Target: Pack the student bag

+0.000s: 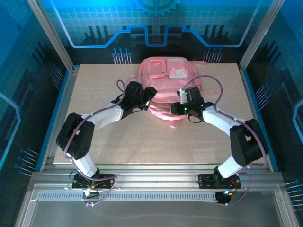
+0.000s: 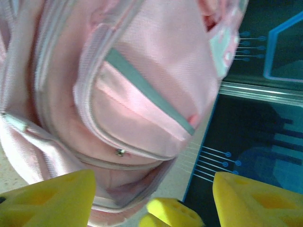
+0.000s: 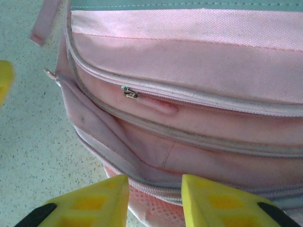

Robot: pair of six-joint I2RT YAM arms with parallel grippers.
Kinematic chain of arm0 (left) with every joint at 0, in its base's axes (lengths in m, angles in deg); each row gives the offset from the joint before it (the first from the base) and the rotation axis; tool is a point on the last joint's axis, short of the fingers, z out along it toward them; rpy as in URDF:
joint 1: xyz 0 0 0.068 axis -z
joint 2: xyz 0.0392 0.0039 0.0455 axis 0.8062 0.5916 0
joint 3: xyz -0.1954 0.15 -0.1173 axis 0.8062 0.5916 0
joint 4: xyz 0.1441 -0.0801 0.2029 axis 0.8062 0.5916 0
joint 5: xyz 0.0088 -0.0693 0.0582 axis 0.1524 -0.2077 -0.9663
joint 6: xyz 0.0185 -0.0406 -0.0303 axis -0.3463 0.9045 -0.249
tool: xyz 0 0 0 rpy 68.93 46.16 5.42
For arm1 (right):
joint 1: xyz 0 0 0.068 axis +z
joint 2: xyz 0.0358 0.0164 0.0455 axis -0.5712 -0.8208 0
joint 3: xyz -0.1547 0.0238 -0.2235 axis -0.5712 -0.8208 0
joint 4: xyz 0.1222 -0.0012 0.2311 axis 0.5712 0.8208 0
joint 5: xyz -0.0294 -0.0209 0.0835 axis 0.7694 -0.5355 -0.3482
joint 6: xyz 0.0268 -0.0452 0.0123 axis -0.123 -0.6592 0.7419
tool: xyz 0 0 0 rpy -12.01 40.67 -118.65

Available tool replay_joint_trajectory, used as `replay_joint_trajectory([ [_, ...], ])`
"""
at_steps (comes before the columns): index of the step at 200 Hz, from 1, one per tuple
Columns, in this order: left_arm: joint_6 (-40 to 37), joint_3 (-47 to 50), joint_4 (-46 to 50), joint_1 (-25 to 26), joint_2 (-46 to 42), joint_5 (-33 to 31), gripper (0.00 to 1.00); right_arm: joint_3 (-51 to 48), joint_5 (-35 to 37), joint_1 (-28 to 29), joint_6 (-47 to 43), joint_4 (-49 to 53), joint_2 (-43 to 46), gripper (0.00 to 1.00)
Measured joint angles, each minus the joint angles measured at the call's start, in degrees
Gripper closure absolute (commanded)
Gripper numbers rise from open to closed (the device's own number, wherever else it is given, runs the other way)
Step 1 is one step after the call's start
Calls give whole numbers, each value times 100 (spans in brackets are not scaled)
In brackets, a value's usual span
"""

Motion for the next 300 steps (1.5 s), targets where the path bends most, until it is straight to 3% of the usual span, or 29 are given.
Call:
replay_joint_trajectory([
  [45,-15,-428,-101,22,662,0,34,-90,37,0,160,-323,-496,71],
  [128,0,-957,125,127,1493,-107,35,-251,35,-11,319,-697,-535,71],
  [164,2,-1054,240,164,1532,-168,29,-251,35,-28,319,-702,-542,70],
  [222,151,-616,-2,245,1366,-350,30,-249,35,-26,319,-699,-542,70],
  [236,140,-640,22,245,1375,-378,36,-247,35,-24,317,-697,-544,70],
  [255,118,-920,146,219,1567,-409,52,-232,37,-20,310,-684,-560,72],
  [287,4,-1438,417,122,2044,-365,100,-203,44,-4,225,-660,-586,74],
  [300,-57,-1578,407,90,2118,-319,100,-203,28,-2,125,-658,-586,73],
])
